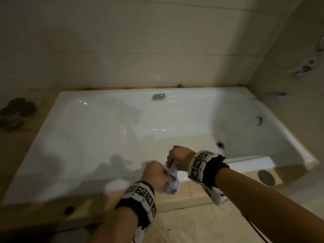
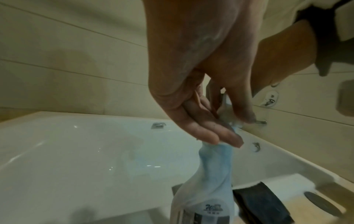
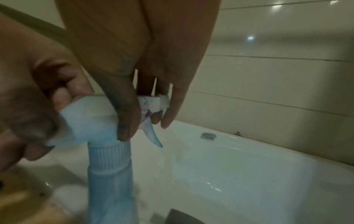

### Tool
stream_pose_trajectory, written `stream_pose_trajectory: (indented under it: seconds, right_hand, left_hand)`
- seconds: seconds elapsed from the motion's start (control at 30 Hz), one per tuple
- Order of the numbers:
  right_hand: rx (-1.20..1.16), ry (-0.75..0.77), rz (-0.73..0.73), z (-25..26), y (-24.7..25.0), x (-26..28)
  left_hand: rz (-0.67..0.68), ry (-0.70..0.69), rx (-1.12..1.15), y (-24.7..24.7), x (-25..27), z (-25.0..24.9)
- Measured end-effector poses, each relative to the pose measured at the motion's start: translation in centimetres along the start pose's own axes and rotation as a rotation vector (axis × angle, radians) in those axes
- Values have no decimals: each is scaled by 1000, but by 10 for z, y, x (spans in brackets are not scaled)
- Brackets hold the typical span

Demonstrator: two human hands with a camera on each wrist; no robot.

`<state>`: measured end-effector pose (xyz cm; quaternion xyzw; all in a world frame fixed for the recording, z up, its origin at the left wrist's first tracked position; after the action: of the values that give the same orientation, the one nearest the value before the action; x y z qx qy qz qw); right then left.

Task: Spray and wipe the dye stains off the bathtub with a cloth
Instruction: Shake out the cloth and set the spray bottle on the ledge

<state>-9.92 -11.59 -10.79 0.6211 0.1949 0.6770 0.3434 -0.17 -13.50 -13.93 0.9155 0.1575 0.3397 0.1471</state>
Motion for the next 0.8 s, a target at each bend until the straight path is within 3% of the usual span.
stream_pose_trajectory:
  seconds: [0.13, 0.3, 0.5, 0.7, 0.8]
  right_hand:
    - [18, 28, -3, -55, -32, 10]
    - [-69, -78, -2, -113, -67, 1]
    - [-15, 136, -71, -135, -66, 2]
    - [24, 226, -113, -149, -67, -1]
    - [52, 182, -62, -149, -71, 0]
  left_hand:
    - [10, 36, 19, -53, -32, -24]
    - [20, 106, 63, -96, -62, -31]
    - [-85, 130, 109, -117, -83, -43]
    - [-107, 144, 109, -125, -97, -52]
    - [-88, 158, 65, -128, -99, -54]
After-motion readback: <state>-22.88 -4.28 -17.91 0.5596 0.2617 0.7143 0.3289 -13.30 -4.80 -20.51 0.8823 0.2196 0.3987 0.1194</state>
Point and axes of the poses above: each hand's wrist, its own x-axis away from the middle knuckle, its own y-axis out of the back of the hand, z = x × y, the point moved 6 cm from there along -x, towards the middle knuckle, and after that the axes turned 14 degrees about z, right-handed, at the moved point
